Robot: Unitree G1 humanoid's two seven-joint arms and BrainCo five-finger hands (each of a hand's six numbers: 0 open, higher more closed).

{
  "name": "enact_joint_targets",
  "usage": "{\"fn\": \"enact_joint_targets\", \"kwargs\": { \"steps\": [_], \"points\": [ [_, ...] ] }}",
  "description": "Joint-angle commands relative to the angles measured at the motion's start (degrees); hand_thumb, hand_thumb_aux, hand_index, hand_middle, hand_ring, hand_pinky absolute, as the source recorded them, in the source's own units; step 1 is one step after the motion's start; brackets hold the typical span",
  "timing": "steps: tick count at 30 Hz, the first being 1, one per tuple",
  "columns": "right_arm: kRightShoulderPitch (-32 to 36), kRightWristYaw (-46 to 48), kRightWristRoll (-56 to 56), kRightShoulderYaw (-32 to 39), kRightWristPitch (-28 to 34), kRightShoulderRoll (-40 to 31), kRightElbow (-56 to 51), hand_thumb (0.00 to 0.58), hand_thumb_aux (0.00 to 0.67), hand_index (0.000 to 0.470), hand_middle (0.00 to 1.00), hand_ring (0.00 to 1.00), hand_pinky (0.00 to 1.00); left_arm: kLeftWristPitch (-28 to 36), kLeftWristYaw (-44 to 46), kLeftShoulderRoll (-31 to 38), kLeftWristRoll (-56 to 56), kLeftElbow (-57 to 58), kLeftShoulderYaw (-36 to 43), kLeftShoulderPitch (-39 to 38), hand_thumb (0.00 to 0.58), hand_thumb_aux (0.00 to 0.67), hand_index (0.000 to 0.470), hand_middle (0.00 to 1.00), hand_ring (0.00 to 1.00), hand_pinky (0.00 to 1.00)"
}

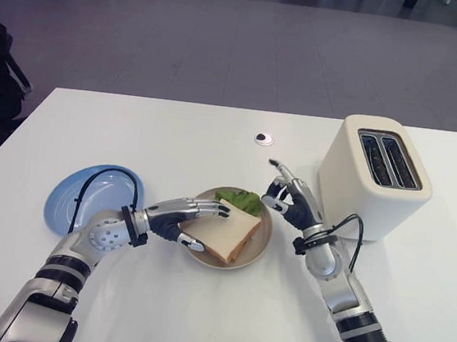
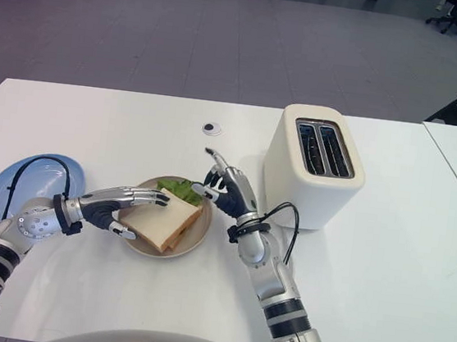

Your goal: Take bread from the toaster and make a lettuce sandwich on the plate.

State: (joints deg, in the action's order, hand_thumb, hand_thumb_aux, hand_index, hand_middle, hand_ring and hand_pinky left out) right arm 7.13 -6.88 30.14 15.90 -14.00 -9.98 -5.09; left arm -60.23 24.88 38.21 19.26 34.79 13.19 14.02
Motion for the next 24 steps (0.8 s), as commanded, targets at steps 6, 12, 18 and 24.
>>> {"fn": "enact_joint_targets", "kwargs": {
  "steps": [6, 12, 18, 24],
  "points": [
    [-1.04, 8.2, -11.31, -2.73, -2.94, -1.63, 4.64, 0.0, 0.0, 0.0, 0.46, 0.46, 0.46, 0.58, -4.46, -0.64, -4.77, -0.71, -4.03, 2.07, 0.0, 0.0, 0.0, 0.0, 0.0, 0.0],
    [-2.8, 16.2, -21.14, -4.16, -4.15, -3.12, 9.71, 0.539, 0.491, 0.345, 0.76, 0.76, 0.76, -0.04, -5.11, -1.88, -15.81, -3.88, -8.3, 3.35, 0.0, 0.0, 0.0, 0.0, 0.0, 0.0],
    [-7.93, 30.75, -29.26, -0.6, -8.43, -10.48, 16.16, 0.58, 0.67, 0.47, 1.0, 1.0, 1.0, 1.41, 13.63, 4.25, -45.11, -21.83, 0.05, -6.05, 0.58, 0.67, 0.47, 0.8, 0.8, 0.8],
    [-14.18, 46.59, -31.01, 8.43, -14.62, -19.84, 18.38, 0.58, 0.67, 0.47, 1.0, 1.0, 1.0, 4.23, 42.92, 11.26, -60.38, -34.22, 10.18, -16.65, 0.58, 0.67, 0.47, 1.0, 1.0, 1.0]
  ]
}}
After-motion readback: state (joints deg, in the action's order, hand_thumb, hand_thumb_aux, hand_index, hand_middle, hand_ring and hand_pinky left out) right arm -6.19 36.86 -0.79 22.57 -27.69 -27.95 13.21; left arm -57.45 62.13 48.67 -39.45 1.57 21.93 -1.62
